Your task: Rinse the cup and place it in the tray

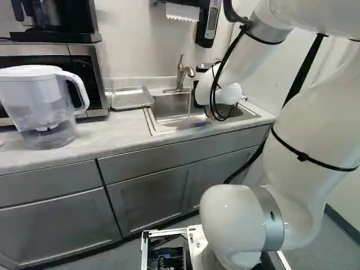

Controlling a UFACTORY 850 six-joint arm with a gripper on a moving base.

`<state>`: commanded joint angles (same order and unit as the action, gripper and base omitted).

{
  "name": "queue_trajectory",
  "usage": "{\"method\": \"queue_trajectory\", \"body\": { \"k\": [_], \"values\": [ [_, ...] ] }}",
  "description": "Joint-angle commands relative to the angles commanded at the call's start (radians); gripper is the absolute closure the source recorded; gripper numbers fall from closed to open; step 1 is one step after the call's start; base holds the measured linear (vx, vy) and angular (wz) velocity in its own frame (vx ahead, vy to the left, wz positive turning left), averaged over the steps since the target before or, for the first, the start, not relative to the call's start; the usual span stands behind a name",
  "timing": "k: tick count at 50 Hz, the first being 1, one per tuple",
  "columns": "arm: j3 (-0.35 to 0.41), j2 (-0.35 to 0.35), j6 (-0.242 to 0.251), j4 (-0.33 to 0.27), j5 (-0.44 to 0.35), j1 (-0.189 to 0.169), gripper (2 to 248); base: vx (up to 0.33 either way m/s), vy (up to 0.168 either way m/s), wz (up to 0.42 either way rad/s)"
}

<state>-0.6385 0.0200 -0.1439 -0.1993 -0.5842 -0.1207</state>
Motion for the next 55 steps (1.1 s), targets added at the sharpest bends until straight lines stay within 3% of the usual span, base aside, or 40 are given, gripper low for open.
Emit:
{"method": "queue_trajectory", "body": {
  "k": [37, 55],
  "values": [
    [0.019, 0.019, 0.0, 0.02, 0.0, 0.084, 131, 0.0, 0.0, 0.0],
    [0.02, 0.02, 0.0, 0.02, 0.0, 0.086, 131, 0.0, 0.0, 0.0]
  ]
}}
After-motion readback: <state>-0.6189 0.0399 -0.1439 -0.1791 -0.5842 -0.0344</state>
